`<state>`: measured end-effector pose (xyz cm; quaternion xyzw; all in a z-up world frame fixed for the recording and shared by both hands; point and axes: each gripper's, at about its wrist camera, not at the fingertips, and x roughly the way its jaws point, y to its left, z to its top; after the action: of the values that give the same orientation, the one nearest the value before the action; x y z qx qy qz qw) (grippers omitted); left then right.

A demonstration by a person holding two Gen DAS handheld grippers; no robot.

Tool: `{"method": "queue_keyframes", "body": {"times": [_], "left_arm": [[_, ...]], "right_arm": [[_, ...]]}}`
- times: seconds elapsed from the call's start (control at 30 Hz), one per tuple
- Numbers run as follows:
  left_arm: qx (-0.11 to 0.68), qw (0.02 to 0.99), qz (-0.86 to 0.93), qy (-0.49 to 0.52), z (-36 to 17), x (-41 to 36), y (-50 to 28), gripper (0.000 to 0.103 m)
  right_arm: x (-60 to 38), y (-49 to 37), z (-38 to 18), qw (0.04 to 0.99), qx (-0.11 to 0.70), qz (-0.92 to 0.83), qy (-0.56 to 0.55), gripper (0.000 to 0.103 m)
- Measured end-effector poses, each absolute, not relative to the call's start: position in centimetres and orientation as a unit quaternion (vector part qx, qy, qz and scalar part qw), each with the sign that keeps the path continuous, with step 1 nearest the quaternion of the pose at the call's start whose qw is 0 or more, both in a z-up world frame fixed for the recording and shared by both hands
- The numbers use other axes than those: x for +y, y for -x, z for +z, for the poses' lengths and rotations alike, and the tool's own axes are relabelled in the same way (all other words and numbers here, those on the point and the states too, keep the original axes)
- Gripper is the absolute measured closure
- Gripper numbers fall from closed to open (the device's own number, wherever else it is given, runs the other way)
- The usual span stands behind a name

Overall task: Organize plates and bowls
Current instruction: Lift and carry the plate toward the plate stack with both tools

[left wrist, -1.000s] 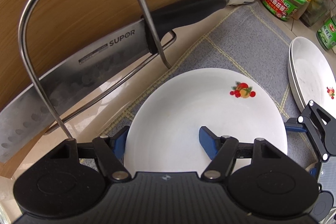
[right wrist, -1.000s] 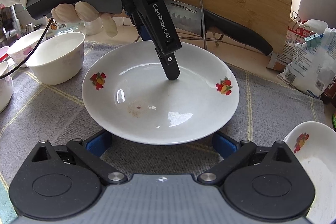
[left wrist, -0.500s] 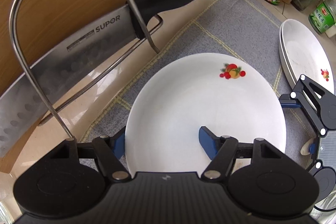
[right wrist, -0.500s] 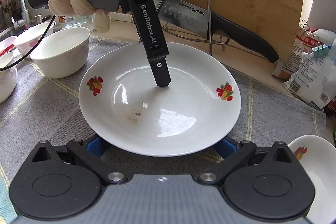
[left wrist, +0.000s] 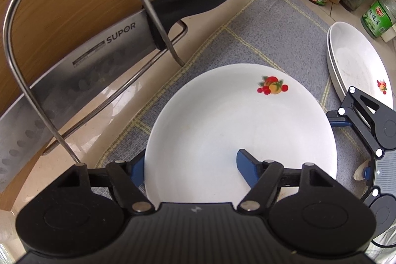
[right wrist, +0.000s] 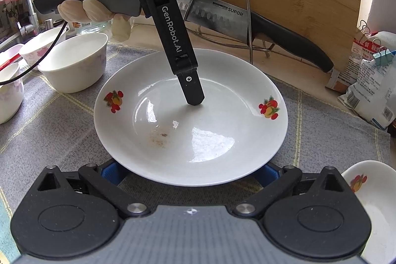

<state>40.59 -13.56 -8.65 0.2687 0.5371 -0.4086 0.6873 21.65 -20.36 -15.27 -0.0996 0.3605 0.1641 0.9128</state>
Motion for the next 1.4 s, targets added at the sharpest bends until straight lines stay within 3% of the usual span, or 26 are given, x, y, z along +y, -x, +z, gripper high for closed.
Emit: {"method": "queue_keyframes", "body": {"times": [1.4], "left_arm": [[0.513,0.703,-0.419,-0.259,-6.5,-12.4,-38.4,0.030]], "right_arm": [[-20.8,-20.2,-13.9,0.914,0.364,0.148,0.102,0.000]]}}
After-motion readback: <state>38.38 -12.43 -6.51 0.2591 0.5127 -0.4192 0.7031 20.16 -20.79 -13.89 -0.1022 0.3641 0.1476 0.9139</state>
